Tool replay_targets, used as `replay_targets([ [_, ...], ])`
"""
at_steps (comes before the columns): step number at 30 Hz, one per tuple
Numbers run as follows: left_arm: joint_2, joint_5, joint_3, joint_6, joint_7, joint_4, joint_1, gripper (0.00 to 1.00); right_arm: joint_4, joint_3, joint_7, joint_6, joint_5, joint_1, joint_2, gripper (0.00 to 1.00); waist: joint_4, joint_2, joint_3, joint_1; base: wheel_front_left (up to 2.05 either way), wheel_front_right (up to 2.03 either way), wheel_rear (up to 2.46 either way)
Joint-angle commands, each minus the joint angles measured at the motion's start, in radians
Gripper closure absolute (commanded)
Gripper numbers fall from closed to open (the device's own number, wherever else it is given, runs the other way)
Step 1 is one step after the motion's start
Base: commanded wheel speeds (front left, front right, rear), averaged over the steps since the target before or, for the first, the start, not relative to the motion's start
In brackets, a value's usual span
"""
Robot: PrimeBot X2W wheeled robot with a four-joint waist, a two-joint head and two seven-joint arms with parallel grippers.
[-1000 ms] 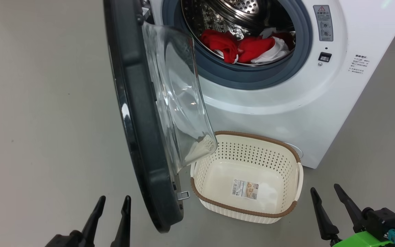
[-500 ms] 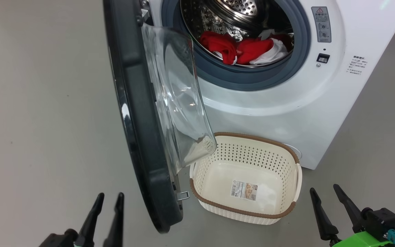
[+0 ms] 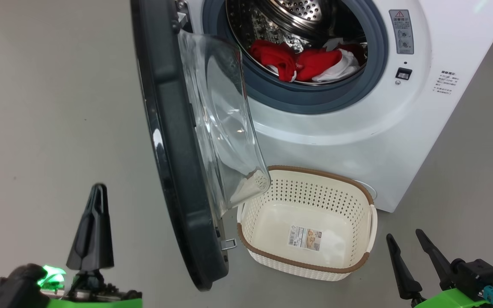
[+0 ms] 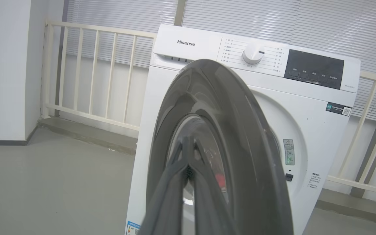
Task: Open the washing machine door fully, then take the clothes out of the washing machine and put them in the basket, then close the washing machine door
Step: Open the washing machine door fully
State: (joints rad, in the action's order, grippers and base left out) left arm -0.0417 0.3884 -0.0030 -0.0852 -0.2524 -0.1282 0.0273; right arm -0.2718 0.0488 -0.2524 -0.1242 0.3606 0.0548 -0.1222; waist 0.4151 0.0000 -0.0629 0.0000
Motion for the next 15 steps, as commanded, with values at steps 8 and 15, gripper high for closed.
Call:
replay_targets([
  [8, -0.008, -0.101, -0.157, 0.019, -0.009, -0.187, 0.043, 1.0, 0.028, 0.036, -0.009, -0.007, -0.006, -0.024, -0.011, 0.0, -0.007, 0.0, -0.001, 0.0, 0.0, 0.0, 0.0],
  [15, -0.008, -0.127, -0.303, 0.007, -0.009, -0.092, 0.023, 1.0, 0.026, 0.036, -0.009, -0.007, -0.01, -0.025, -0.011, 0.0, -0.014, 0.0, -0.004, 0.0, 0.0, 0.0, 0.0],
])
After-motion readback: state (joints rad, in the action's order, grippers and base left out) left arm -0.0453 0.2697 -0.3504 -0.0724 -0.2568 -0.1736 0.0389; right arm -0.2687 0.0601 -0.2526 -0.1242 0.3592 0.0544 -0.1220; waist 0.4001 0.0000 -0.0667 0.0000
